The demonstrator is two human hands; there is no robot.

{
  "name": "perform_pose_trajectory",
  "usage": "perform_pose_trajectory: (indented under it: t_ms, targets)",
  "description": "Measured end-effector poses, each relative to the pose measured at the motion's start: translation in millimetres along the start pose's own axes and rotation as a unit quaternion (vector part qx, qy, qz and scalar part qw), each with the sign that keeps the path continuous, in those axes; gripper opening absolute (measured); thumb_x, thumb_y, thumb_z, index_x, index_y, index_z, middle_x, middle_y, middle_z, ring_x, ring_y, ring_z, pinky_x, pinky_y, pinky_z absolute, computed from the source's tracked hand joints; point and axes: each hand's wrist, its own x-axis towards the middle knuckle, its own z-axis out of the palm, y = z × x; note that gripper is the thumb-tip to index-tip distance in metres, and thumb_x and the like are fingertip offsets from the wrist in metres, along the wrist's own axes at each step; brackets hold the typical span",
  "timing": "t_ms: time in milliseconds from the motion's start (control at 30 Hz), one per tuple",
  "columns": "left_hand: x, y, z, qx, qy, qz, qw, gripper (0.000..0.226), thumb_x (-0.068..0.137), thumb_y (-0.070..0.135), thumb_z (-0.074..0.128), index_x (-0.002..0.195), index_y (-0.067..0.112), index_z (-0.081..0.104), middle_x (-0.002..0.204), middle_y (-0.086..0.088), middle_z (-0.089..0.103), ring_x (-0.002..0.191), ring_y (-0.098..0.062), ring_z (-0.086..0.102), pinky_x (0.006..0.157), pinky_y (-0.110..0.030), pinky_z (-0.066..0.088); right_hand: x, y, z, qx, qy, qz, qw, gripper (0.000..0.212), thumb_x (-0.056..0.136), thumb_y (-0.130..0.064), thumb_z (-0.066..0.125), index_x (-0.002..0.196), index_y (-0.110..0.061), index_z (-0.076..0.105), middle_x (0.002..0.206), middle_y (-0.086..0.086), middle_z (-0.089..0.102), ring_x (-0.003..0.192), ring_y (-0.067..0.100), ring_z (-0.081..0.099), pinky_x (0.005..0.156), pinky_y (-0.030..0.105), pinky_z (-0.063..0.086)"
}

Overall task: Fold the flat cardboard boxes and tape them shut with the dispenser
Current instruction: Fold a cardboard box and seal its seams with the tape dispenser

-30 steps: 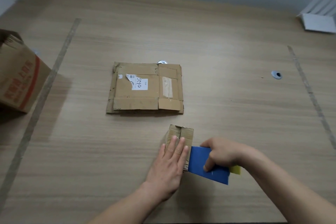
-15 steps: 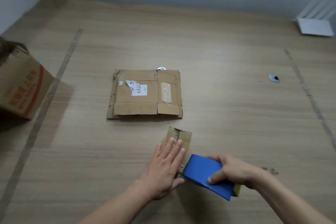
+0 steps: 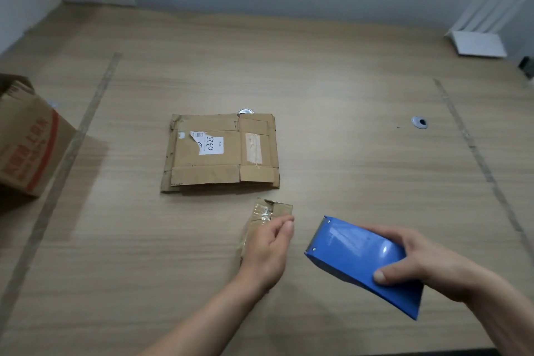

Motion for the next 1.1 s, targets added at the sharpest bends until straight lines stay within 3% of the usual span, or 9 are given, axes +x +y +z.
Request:
perform_pose_trajectory:
  t_ms: [100,200,300,367,467,600,733,833,1100]
  targets:
    - [-1.7,14.8,14.6,-0.261,-0.121,-0.240,0.927,0.043,0.104,0.045,0.038,0.119,0.013,0.063,0.126,-0.014,0.066,0.107,-0.027,0.067,0.104,-0.050,0.046,-8.7,-10.6,1.2,-0.003,-0.018,-0.040,0.999,0.077,0.058,-0.027,0.083,0.132,-0.035,0.065,0.126,0.006,0.071,0.116,0.033,0.066,0.103,0.049,0.049]
    - [-7.4,16.8,19.3,-0.337,-0.219,-0.280,0.872,0.060,0.104,0.052,0.030,0.129,0.009,0.064,0.127,-0.018,0.065,0.107,-0.030,0.064,0.100,-0.049,0.051,-15.2,-17.2,5.7,-0.010,-0.035,-0.065,0.997,0.076,0.061,-0.026,0.082,0.135,-0.036,0.063,0.128,0.005,0.070,0.118,0.030,0.065,0.104,0.045,0.048]
    - [-11.5,16.6,24.0,-0.346,-0.222,-0.275,0.869,0.048,0.102,0.042,0.047,0.128,0.005,0.064,0.119,-0.017,0.066,0.093,-0.025,0.066,0.078,-0.039,0.056,-19.7,-15.4,8.9,-0.017,-0.040,-0.072,0.996,0.075,0.065,-0.022,0.080,0.136,-0.036,0.062,0.129,0.004,0.070,0.119,0.030,0.065,0.105,0.046,0.048]
    - [-12.4,13.9,28.1,-0.322,-0.210,-0.253,0.888,0.037,0.096,0.026,0.059,0.121,-0.001,0.066,0.107,-0.016,0.063,0.083,-0.023,0.061,0.072,-0.034,0.054,-22.1,-11.4,8.6,-0.019,-0.031,-0.066,0.997,0.076,0.063,-0.025,0.081,0.135,-0.038,0.062,0.128,0.003,0.070,0.118,0.030,0.066,0.105,0.049,0.048]
    - [-12.9,13.4,32.2,-0.267,-0.184,-0.230,0.918,0.011,0.090,0.005,0.060,0.087,0.005,0.070,0.082,-0.013,0.058,0.064,-0.019,0.055,0.062,-0.027,0.052,-26.4,-3.8,7.4,-0.017,-0.033,-0.064,0.997,0.077,0.062,-0.027,0.081,0.136,-0.038,0.062,0.128,0.003,0.070,0.117,0.030,0.066,0.102,0.044,0.050]
    - [-9.9,14.0,39.5,-0.201,-0.169,-0.212,0.941,0.035,0.093,0.007,0.063,0.059,0.014,0.060,0.059,-0.004,0.057,0.051,-0.015,0.053,0.055,-0.025,0.049,-31.7,10.4,3.8,-0.003,-0.027,-0.062,0.998,0.076,0.062,-0.027,0.082,0.134,-0.040,0.063,0.127,0.002,0.070,0.116,0.028,0.066,0.099,0.039,0.052]
    - [2.3,14.0,54.3,-0.098,-0.153,-0.171,0.968,0.035,0.096,0.008,0.059,0.062,0.013,0.059,0.053,-0.001,0.056,0.047,-0.012,0.052,0.054,-0.026,0.049,-35.6,28.9,0.2,0.012,-0.002,-0.051,0.999,0.072,0.064,-0.020,0.080,0.129,-0.046,0.064,0.124,-0.002,0.071,0.113,0.023,0.068,0.094,0.031,0.054]
    - [20.5,11.7,72.4,-0.018,-0.145,-0.141,0.979,0.036,0.096,0.008,0.060,0.060,0.011,0.058,0.050,0.000,0.053,0.044,-0.012,0.049,0.051,-0.026,0.045,-35.6,48.2,-1.2,0.026,0.037,-0.042,0.998,0.073,0.064,-0.019,0.080,0.130,-0.046,0.064,0.123,-0.002,0.072,0.111,0.023,0.069,0.095,0.034,0.054]
    - [81.1,1.4,126.7,0.214,-0.193,-0.078,0.954,0.024,0.091,0.013,0.064,0.067,0.007,0.066,0.055,-0.004,0.058,0.045,-0.012,0.052,0.055,-0.024,0.044,-40.3,117.0,-7.1,0.146,0.131,-0.014,0.980,0.074,0.064,-0.010,0.078,0.132,-0.034,0.061,0.119,-0.006,0.074,0.107,0.019,0.072,0.082,0.024,0.056]
